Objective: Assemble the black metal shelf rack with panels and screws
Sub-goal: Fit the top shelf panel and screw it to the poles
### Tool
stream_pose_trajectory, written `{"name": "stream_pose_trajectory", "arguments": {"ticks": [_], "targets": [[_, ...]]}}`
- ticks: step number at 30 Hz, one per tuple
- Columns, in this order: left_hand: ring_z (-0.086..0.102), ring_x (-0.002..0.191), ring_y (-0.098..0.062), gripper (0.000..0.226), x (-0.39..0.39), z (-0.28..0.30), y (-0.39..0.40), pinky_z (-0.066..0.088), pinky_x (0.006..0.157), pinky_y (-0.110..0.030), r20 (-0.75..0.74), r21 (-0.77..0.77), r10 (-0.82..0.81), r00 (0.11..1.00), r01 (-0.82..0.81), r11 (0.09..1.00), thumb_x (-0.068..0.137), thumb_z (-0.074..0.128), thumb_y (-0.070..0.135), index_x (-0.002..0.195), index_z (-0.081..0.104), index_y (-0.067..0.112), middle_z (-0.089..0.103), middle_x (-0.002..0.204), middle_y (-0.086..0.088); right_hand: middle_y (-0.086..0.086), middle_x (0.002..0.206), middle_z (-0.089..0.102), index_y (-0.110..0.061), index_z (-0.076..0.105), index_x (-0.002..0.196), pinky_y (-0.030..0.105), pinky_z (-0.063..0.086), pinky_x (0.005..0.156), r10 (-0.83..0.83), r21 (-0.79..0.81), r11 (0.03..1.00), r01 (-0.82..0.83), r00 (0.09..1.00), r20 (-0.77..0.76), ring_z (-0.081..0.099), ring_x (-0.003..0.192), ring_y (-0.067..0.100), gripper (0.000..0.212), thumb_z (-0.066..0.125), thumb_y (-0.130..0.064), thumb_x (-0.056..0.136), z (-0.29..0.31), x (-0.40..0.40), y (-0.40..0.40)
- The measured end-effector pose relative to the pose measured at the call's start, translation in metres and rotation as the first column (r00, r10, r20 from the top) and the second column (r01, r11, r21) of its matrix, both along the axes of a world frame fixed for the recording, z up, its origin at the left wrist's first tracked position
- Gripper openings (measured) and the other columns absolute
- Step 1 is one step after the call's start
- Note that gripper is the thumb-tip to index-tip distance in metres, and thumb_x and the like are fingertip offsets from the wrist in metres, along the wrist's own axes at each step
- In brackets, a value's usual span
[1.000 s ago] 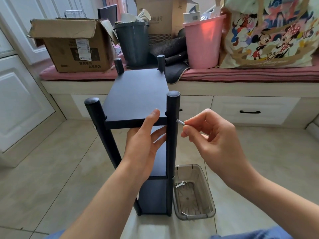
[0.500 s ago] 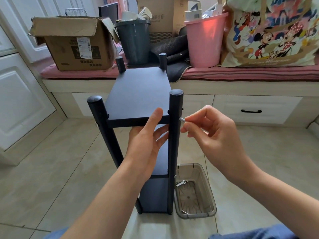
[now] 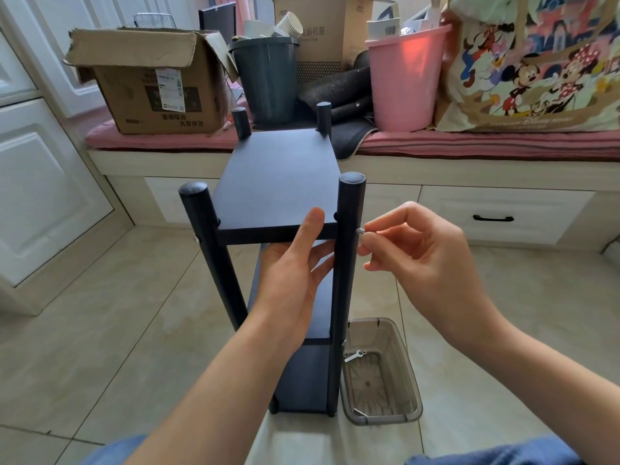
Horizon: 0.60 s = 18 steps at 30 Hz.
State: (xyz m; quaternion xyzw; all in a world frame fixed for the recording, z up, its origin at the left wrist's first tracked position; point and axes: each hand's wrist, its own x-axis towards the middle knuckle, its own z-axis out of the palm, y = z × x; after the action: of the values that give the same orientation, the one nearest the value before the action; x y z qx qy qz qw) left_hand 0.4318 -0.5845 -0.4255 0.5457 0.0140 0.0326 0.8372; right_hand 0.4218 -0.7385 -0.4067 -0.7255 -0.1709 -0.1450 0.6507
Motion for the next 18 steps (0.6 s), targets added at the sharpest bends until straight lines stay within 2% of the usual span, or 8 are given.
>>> {"name": "stream_pose_trajectory", "arguments": {"ticks": [4,6,9,18], "targets": [[0.075,0.095,-0.025,0.042,0.0011,-0.0022,-0.0011,0.057,0.085,-0.035,0.002,-0.009,0.009,1.000,-0.009,1.000,0.076,0.070,0.045,0.106,0.062,0.016,0.077,0.099,-0.003,0.006,0.076,0.074,-0.009,0.063,0.086,0.026,0.057,0.067,0.002,-0.002,1.000,-0.002,1.000,0.016,0.072,0.067,0.019,0.012,0.073,-0.004,0.085,0.0002,0.0002,0.0019],[0.074,0.097,-0.026,0.050,0.0007,-0.0012,-0.0019,0.056,0.089,-0.038,-0.003,-0.020,0.017,1.000,-0.017,1.000,0.075,0.070,0.045,0.112,0.062,0.012,0.077,0.102,-0.005,0.003,0.076,0.073,-0.012,0.063,0.083,0.030,0.059,0.069,-0.022,-0.026,0.999,0.023,0.999,0.027,0.072,0.069,0.020,0.013,0.075,-0.008,0.084,0.0001,0.0006,0.0012],[0.074,0.098,-0.025,0.057,0.0004,-0.0003,-0.0026,0.056,0.092,-0.040,-0.004,-0.034,0.031,1.000,-0.031,0.999,0.074,0.071,0.045,0.119,0.061,0.011,0.076,0.097,0.001,0.001,0.076,0.070,-0.016,0.066,0.080,0.043,0.060,0.072,-0.049,-0.081,0.995,0.053,0.998,0.048,0.069,0.074,0.021,0.012,0.077,-0.014,0.084,0.0002,0.0009,-0.0008],[0.075,0.095,-0.024,0.055,0.0004,0.0000,-0.0037,0.057,0.089,-0.039,0.001,-0.048,0.034,0.999,-0.034,0.998,0.072,0.071,0.046,0.115,0.062,0.013,0.075,0.090,0.006,-0.004,0.075,0.071,-0.016,0.068,0.080,0.045,0.059,0.074,-0.087,-0.101,0.991,0.092,0.995,0.047,0.070,0.074,0.017,0.011,0.079,-0.013,0.083,0.0025,0.0018,0.0012]]}}
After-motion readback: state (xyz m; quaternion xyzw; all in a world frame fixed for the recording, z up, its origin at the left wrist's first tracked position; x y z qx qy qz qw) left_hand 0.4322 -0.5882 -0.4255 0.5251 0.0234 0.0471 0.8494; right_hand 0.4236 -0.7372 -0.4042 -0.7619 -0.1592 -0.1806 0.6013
